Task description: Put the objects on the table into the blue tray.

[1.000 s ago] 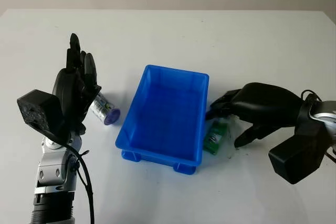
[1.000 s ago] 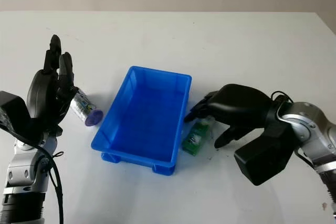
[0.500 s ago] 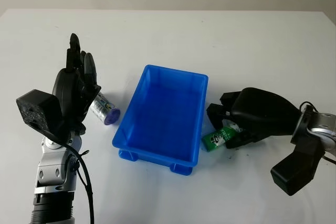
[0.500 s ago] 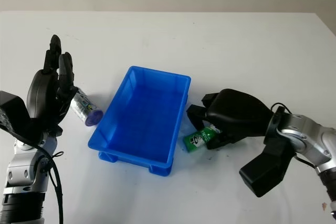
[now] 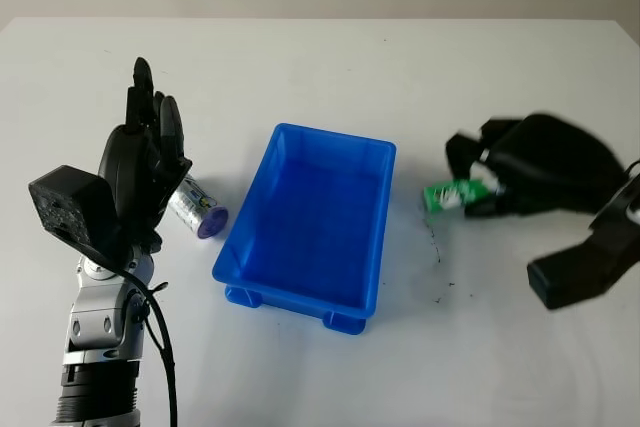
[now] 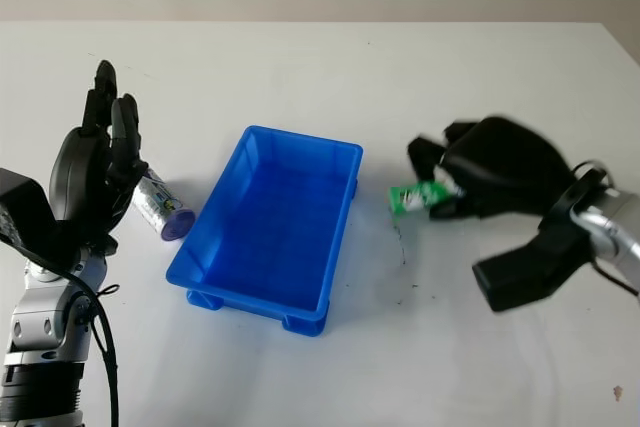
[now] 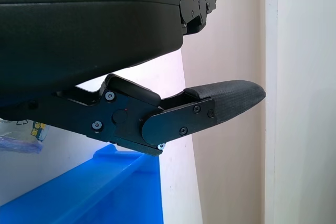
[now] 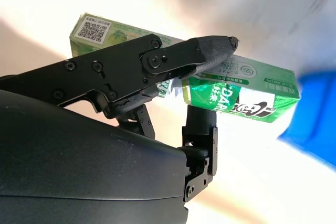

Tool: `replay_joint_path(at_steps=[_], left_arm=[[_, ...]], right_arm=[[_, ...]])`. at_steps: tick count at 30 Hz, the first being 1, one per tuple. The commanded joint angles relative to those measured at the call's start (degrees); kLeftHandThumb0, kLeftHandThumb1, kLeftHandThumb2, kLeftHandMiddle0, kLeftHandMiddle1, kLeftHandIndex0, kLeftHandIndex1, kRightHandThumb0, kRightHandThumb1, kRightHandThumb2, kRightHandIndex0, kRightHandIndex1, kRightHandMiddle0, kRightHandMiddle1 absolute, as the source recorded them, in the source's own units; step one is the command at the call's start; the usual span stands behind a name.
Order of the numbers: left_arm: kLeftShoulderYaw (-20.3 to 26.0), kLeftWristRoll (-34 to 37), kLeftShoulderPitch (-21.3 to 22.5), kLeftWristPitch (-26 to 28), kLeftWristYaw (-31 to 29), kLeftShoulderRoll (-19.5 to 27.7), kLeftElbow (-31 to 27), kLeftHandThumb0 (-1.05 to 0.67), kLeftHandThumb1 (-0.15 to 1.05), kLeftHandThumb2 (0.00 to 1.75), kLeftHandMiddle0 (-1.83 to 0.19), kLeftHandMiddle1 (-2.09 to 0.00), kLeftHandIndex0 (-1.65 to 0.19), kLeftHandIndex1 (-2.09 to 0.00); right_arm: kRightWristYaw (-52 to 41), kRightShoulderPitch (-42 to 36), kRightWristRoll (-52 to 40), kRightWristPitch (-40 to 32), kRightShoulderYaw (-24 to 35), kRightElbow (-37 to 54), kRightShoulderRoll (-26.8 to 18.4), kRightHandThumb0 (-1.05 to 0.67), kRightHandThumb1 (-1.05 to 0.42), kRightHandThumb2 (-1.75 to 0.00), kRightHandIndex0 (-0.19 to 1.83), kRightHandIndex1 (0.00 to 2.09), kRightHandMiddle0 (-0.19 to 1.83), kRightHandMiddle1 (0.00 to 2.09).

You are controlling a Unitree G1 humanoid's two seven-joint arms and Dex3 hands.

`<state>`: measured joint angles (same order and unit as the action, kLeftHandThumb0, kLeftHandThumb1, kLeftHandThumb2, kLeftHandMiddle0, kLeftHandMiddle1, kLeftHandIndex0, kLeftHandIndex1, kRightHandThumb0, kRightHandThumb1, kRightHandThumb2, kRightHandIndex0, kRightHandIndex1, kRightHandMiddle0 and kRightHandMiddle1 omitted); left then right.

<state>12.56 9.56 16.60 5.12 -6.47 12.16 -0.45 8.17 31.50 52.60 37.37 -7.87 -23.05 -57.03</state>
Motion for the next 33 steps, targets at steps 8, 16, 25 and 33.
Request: replay_joint_path(at_steps=[8, 16, 25, 33], left_arm=[[0.0, 0.0, 0.2, 0.0, 0.0, 0.4, -0.9, -0.75, 1.05, 0.71, 0.19, 0.0, 0.19, 0.0], [-0.4, -0.8, -0.2, -0.1, 1.1, 0.0, -1.2, -0.75, 1.05, 0.71, 0.19, 0.0, 0.19, 0.0], [-0.4, -0.7, -1.5, 0.0, 2.2, -0.7, -2.8, -0.75, 1.05, 0.7, 0.19, 0.0, 0.19, 0.0], [-0.2, -0.4, -1.2, -0.4, 1.8, -0.7, -2.0, -0.75, 1.05, 0.68, 0.19, 0.0, 0.19, 0.0]], right_arm=[[5.1, 8.2, -4.8, -4.8, 0.1, 2.3, 7.1, -0.51, -1.03, -0.07, 0.95, 2.09, 0.73, 2.09], [-0.3, 11.1, -10.4, -0.8, -6.9, 5.2, 20.1, -0.54, -1.05, -0.15, 1.0, 2.09, 0.77, 2.09], [-18.2, 13.3, -18.1, 3.4, -13.3, 1.2, 24.8, -0.65, -1.05, -0.19, 0.52, 2.09, 0.39, 2.09], [-39.5, 12.5, -23.5, -5.5, -12.2, 8.1, 20.4, -0.89, -1.05, -0.26, -0.19, 0.04, -0.19, 0.06]])
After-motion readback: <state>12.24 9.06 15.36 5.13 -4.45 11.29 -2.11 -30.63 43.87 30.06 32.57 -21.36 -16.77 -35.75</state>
